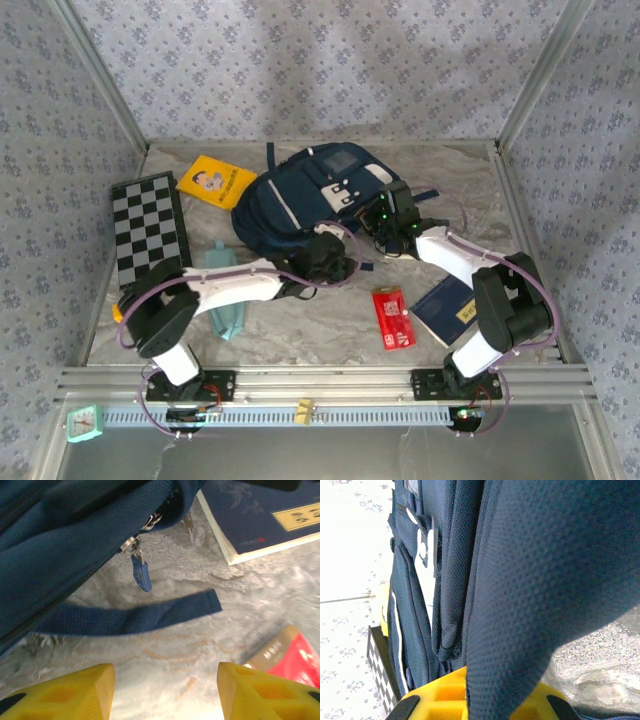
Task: Pack the student bag
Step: Unzip the student bag at the top-center of the table.
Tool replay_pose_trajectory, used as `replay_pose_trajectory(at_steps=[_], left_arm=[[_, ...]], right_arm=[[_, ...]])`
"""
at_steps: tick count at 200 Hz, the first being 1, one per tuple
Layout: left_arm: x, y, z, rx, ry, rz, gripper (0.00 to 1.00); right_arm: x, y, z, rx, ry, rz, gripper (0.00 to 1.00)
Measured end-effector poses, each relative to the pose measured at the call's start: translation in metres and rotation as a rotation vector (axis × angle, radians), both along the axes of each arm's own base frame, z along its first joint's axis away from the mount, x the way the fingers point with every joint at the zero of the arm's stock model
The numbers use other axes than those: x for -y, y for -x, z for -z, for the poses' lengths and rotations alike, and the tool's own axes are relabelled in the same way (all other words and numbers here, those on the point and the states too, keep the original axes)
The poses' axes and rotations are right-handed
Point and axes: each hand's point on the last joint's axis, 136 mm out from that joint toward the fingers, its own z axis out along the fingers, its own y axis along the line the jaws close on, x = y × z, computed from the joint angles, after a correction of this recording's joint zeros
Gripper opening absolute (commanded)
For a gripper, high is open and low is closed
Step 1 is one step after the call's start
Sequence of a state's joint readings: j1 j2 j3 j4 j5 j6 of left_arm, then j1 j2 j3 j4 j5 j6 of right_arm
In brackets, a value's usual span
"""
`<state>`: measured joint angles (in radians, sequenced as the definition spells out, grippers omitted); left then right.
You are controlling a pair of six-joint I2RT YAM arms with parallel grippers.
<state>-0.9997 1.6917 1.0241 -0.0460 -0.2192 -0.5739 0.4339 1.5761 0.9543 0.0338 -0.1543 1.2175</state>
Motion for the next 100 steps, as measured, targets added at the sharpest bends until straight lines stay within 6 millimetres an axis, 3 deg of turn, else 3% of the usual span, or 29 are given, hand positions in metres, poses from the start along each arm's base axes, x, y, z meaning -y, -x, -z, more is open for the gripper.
replay_pose_trajectory(at_steps=[66, 100], left_arm=[[0.005, -0.041, 0.017, 0.108, -0.088, -0.129, 0.51], [0.014, -0.058, 0.018, 0.112, -0.066, -0.163, 0.37]], right_arm=[[-0.002, -0.001, -0.002, -0.001, -0.020, 0.012, 0.00], [-0.003, -0.003, -0.005, 0.009, -0.028, 0.015, 0.00]])
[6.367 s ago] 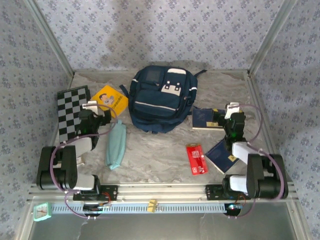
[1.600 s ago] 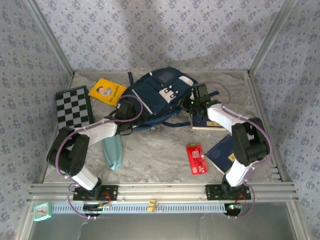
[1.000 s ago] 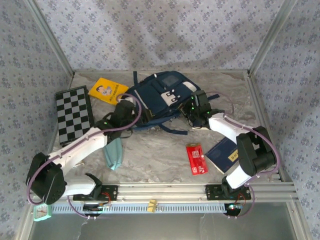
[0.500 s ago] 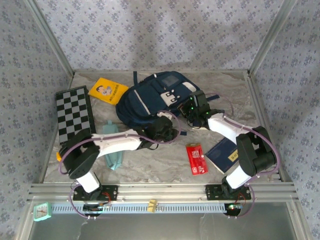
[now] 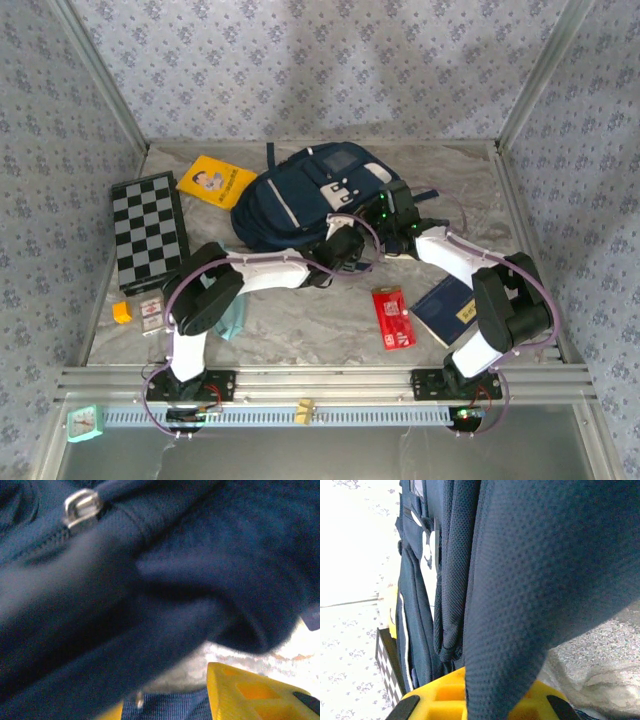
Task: Pack the student bag
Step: Unzip the student bag at the top-center of the table.
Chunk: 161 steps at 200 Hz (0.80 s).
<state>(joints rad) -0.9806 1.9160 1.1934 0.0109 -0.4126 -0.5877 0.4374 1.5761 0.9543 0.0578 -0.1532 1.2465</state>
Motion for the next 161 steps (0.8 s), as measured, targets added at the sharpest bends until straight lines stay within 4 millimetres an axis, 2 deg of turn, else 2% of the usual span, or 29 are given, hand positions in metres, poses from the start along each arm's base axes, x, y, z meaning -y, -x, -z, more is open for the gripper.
replay_pose_trajectory(at_steps=[38, 58, 107, 161], left_arm=[[0.001, -0.012, -0.009, 0.026, 0.026, -0.025, 0.15], [-0.001, -0.015, -0.011, 0.034, 0.027, -0.036, 0.00], [-0.003, -0.016, -0.015, 0.041, 0.023, -0.026, 0.00], [-0.024, 0.001, -0.038, 0.000, 0.077, 0.011, 0.00]], right_arm=[[-0.001, -0.002, -0.003, 0.010, -0.011, 0.004, 0.00], [0.000, -0.004, -0.005, 0.020, -0.016, 0.009, 0.00], [0.004, -0.006, -0.006, 0.018, -0.026, 0.006, 0.00], [0.009, -0.011, -0.017, 0.025, -0.031, -0.045, 0.00]])
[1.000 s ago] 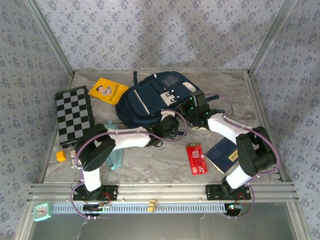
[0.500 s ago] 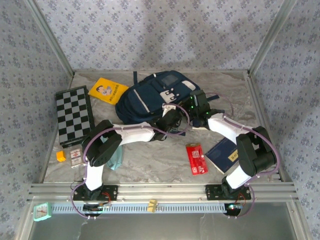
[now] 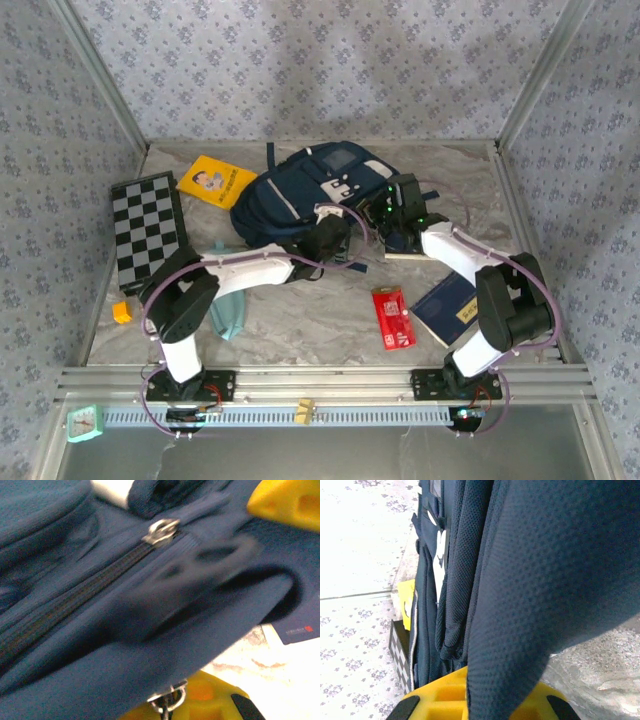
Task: Pack the student bag
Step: Unzip the student bag at the top-center of the table.
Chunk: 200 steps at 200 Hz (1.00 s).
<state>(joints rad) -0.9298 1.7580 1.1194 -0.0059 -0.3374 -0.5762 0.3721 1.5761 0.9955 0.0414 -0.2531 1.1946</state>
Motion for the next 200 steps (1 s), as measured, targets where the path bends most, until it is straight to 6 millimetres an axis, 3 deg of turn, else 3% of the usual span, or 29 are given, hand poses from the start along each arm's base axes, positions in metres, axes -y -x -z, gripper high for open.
replay_pose_trajectory(at_steps=[96, 135, 170, 200], left_arm=[[-0.037, 0.025, -0.016, -0.058, 0.018, 0.071, 0.00], [-0.043, 0.037, -0.016, -0.074, 0.007, 0.119, 0.00], [-0.037, 0.048, -0.012, -0.121, 0.026, 0.179, 0.00], [-0.035, 0.058, -0.006, -0.167, 0.024, 0.214, 0.00]], right_arm=[[0.006, -0.008, -0.009, -0.008, 0.016, -0.073, 0.00], [0.012, -0.017, 0.000, -0.060, -0.012, -0.103, 0.00], [0.021, -0.038, 0.007, -0.101, -0.028, -0.118, 0.00], [0.048, -0.070, 0.015, -0.118, 0.001, -0.080, 0.00]])
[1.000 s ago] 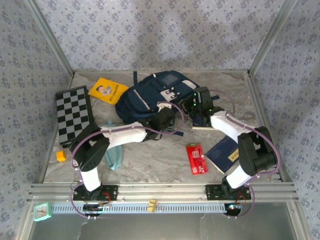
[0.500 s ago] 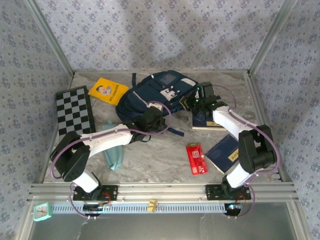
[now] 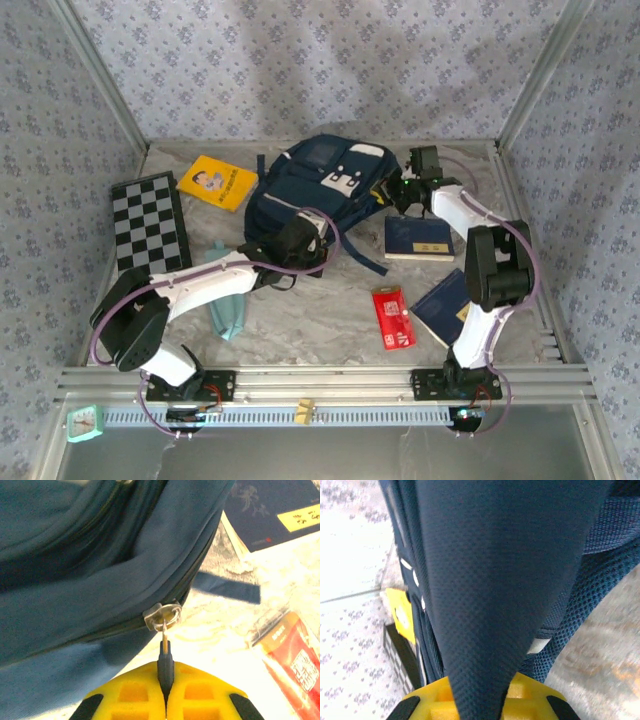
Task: Pack the student bag
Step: Unzip the student bag at the top-center of the table.
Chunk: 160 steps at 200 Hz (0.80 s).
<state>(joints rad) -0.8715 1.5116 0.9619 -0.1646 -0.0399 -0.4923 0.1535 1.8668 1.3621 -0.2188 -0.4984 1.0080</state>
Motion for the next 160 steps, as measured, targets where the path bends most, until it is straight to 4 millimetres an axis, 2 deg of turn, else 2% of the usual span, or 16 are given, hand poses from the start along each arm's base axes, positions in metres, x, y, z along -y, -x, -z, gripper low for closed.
replay_pose_trajectory(at_steps=[29, 50, 72, 91, 108, 133, 144, 160], left_arm=[[0.001, 0.000, -0.005, -0.003, -0.007, 0.006, 0.00], [0.005, -0.004, -0.007, -0.009, -0.013, 0.005, 0.00], [0.012, -0.010, -0.007, -0.015, -0.021, 0.006, 0.00], [0.015, -0.012, -0.005, -0.022, -0.032, 0.005, 0.00], [0.015, -0.014, -0.005, -0.022, -0.045, 0.004, 0.00], [0.015, -0.016, -0.007, -0.014, -0.057, 0.007, 0.00], [0.014, -0.015, -0.006, -0.013, -0.063, 0.009, 0.00], [0.014, -0.015, -0.006, -0.013, -0.067, 0.011, 0.00]], right_arm=[[0.021, -0.010, 0.011, -0.022, 0.019, 0.029, 0.01], [0.022, -0.011, 0.012, -0.021, 0.038, 0.015, 0.22], [0.023, -0.013, 0.009, 0.008, 0.062, 0.003, 0.58], [0.026, -0.010, 0.006, 0.031, 0.082, -0.015, 0.71], [0.032, 0.007, 0.002, 0.040, 0.098, -0.021, 0.76], [0.041, 0.042, -0.013, 0.036, 0.109, -0.028, 0.79], [0.035, 0.055, -0.020, 0.051, 0.109, -0.045, 0.81], [0.014, 0.083, -0.021, 0.050, 0.084, -0.089, 0.85]])
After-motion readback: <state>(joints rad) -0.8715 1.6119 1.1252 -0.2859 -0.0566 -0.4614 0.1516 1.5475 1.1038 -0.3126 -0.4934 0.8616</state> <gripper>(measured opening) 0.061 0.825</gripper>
